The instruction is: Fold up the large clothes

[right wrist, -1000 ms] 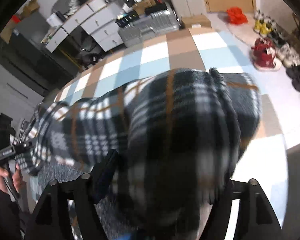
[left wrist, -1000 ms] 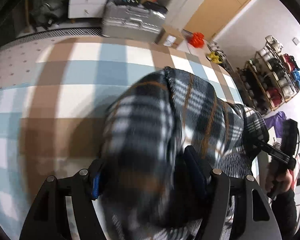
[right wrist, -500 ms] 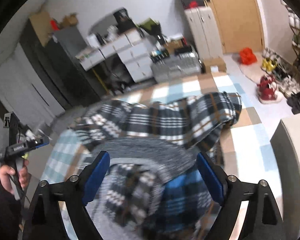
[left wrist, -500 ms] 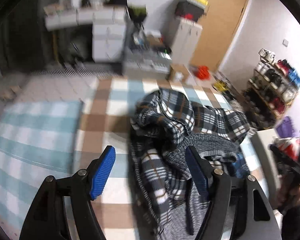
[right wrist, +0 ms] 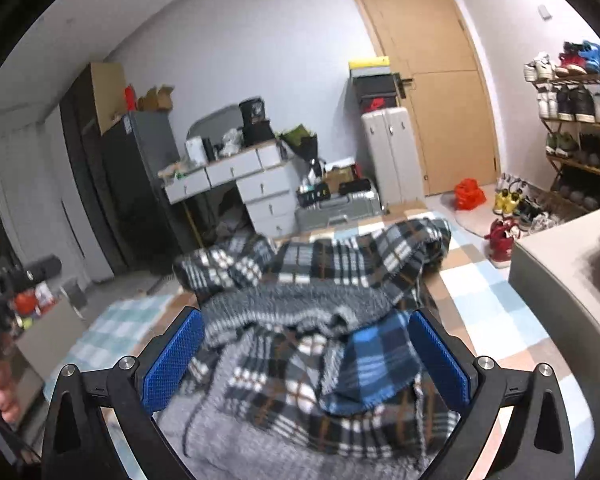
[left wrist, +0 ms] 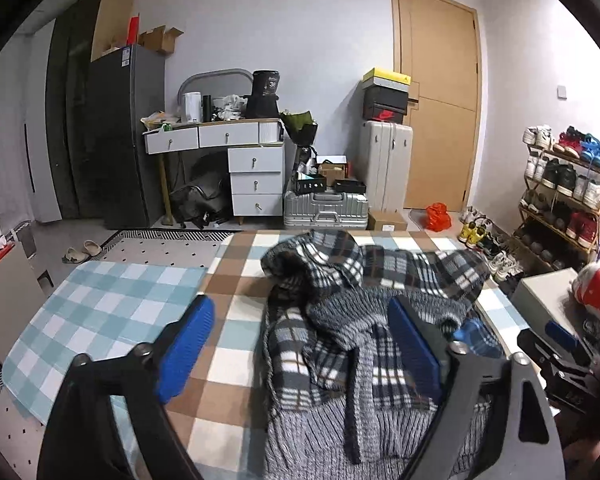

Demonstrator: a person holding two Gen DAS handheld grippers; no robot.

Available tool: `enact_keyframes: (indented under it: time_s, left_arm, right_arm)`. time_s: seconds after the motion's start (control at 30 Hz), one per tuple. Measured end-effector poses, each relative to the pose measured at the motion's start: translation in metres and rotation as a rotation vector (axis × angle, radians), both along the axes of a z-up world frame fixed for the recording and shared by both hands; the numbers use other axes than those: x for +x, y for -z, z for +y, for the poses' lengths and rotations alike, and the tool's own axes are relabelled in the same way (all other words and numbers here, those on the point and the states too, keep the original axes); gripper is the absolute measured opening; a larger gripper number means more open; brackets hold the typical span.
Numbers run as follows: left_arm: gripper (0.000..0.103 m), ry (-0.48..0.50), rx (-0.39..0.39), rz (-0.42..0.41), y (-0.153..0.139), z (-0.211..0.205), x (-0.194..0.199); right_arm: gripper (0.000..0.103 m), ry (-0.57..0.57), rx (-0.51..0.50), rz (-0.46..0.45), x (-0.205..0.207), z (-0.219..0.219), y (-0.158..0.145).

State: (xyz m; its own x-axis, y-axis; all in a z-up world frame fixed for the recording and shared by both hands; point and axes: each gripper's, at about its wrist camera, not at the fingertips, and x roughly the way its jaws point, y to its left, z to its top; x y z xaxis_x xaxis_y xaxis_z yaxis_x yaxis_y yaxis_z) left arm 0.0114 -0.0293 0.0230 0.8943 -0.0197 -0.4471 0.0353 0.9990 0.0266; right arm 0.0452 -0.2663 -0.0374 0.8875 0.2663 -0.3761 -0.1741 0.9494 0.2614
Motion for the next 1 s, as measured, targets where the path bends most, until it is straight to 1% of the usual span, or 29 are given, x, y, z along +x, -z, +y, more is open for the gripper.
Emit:
enact_keyframes:
  time_s: [0.03,0.07,0.13,0.2,0.27,0.3,0.4,0.5,0.57,0.6,0.67,0.7,0.8,0.87,0.93,0.97,1.0]
  left_arm:
    - [0.098,-0.001,0.007,0.001,0.006,0.000,0.002]
    - [0.100,-0.005,0.016,0.001,0.011,-0.001,0.000]
    - [0.101,-0.008,0.036,0.019,0.025,0.001,0.005]
    - [0.101,0.016,0.045,0.085,0.036,0.006,0.017]
    - [0.101,0.031,0.057,0.136,0.044,0.012,0.023]
    - [0.101,0.040,0.067,0.175,0.050,0.019,0.031]
    - [0.101,0.042,0.051,0.263,0.063,0.042,0.044]
    - [0.101,0.021,0.014,0.348,0.078,0.058,0.054]
    - [0.101,0.038,-0.065,0.445,0.091,0.072,0.066]
    - [0.101,0.054,-0.118,0.485,0.095,0.077,0.069]
    - [0.101,0.086,-0.276,0.541,0.102,0.089,0.072]
    - [0.101,0.083,-0.341,0.567,0.106,0.095,0.073]
    - [0.101,0.096,-0.406,0.617,0.111,0.092,0.076]
    - [0.101,0.091,-0.385,0.621,0.112,0.083,0.076]
    - [0.101,0.080,-0.323,0.599,0.109,0.072,0.073]
    - [0.101,0.082,-0.292,0.583,0.112,0.071,0.070]
    - [0.101,0.087,-0.260,0.570,0.114,0.068,0.069]
  right_arm:
    - [0.103,0.003,-0.011,-0.003,-0.001,0.000,0.001]
    - [0.103,0.009,-0.024,-0.008,-0.002,-0.001,0.001]
    - [0.103,0.019,-0.044,-0.016,-0.002,-0.006,0.002]
    - [0.103,0.035,-0.054,-0.012,-0.002,-0.012,0.003]
    - [0.103,0.055,-0.075,0.010,0.003,-0.019,0.006]
    - [0.103,0.063,-0.083,0.019,0.004,-0.020,0.007]
    - [0.103,0.082,-0.086,0.079,0.010,-0.031,0.014]
    - [0.103,0.102,-0.066,0.186,0.019,-0.042,0.026]
    - [0.103,0.112,-0.037,0.262,0.026,-0.051,0.036]
    - [0.103,0.116,-0.022,0.296,0.028,-0.056,0.041]
    - [0.103,0.109,0.015,0.371,0.032,-0.065,0.052]
    - [0.103,0.093,0.056,0.409,0.033,-0.071,0.058]
    - [0.103,0.048,0.117,0.473,0.032,-0.076,0.070]
    - [0.103,0.039,0.140,0.501,0.032,-0.077,0.074]
    - [0.097,0.054,0.160,0.517,0.029,-0.079,0.076]
    - [0.094,0.061,0.159,0.519,0.028,-0.080,0.076]
    - [0.094,0.067,0.153,0.524,0.028,-0.080,0.077]
